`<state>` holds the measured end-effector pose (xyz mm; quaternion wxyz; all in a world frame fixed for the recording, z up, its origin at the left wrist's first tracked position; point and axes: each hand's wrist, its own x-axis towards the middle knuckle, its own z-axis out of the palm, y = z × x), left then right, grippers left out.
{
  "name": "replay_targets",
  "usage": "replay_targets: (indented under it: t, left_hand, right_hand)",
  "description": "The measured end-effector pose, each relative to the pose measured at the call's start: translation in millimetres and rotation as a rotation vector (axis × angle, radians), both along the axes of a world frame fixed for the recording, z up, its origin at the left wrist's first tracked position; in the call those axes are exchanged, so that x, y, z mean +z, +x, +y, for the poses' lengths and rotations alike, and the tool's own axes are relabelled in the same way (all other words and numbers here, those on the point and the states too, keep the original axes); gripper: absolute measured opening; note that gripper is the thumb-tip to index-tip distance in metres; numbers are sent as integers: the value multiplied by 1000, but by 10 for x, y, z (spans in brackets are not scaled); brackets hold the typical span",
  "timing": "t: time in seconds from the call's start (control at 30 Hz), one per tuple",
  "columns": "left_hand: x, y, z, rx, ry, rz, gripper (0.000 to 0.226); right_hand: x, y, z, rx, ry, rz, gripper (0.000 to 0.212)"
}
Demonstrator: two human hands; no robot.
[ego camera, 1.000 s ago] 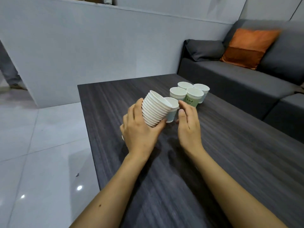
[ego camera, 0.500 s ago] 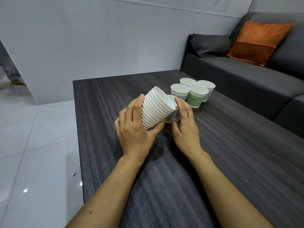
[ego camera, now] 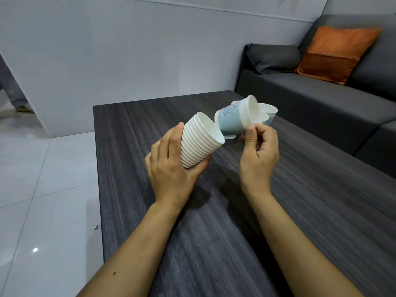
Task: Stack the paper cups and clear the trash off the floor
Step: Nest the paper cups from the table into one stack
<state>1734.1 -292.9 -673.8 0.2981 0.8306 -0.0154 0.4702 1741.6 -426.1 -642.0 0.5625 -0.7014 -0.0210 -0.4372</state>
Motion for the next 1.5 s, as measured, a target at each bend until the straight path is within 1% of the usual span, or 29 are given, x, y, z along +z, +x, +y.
replay_targets:
  t: [0.07, 0.17, 0.2, 0.27, 0.33, 0.37, 0.43, 0.53, 0.63, 0.7, 0.83, 0.93, 1.0, 1.07, 1.2, 1.3, 1.37, 1.43, 1.5]
  left_hand:
    - [2, -1, 0, -11, -2, 5, 76]
    - [0, -6, 1, -8, 7, 4, 76]
    - [-1, -6, -2, -6, 13, 2, 76]
    - [-2, -1, -11, -1, 47, 4, 76]
    - [-6, 0, -11, -2, 70, 8, 73]
    - [-9, -1, -8, -2, 63, 8, 71]
    - [-16, 9, 2, 13, 45, 8, 70]
    - [-23, 16, 2, 31, 34, 25, 71]
    - [-18, 8, -10, 17, -1, 49, 74]
    - [-6, -11, -30, -6, -42, 65, 76]
    - [61, 8, -105, -85, -81, 119, 75]
    - [129, 77, -112, -167, -139, 191, 77]
    - [156, 110, -97, -223, -160, 207, 77]
    - [160, 138, -84, -270, -175, 220, 76]
    - [219, 274, -87, -328, -203, 234, 77]
    - [232, 388, -83, -345, -263, 209, 78]
    - [219, 449, -103, -331, -282, 195, 78]
    - [189, 530, -134, -308, -288, 185, 79]
    - [170, 619, -168, -292, -282, 180, 79]
  right_hand:
    - [61, -30, 24, 44, 141, 6, 21]
    - [101, -61, 29, 105, 212, -9, 21]
    - [99, -68, 43, 132, 185, -13, 20]
    - [41, -87, 114, 167, 33, -8, 19]
    - [-67, -119, 230, 195, -133, 3, 25]
    - [-119, -132, 291, 206, -175, 8, 30]
    - [-197, -130, 369, 227, -185, 30, 37]
    - [-268, -87, 358, 292, -169, 59, 40]
    - [-279, -76, 328, 321, -212, 33, 43]
    - [-265, -86, 312, 321, -206, 11, 40]
    - [-213, -133, 179, 293, -126, 34, 31]
    - [-219, -156, 32, 210, -71, 76, 32]
    - [-242, -145, -34, 180, -10, 125, 34]
    - [-262, -127, -50, 171, 10, 159, 33]
    - [-282, -87, -39, 157, -35, 222, 30]
    - [-260, -29, 4, 132, -155, 238, 27]
    - [-248, 50, 40, 136, -192, 234, 27]
    - [-241, 197, 40, 108, -253, 229, 35]
    - [-202, 404, -24, 30, -354, 248, 47]
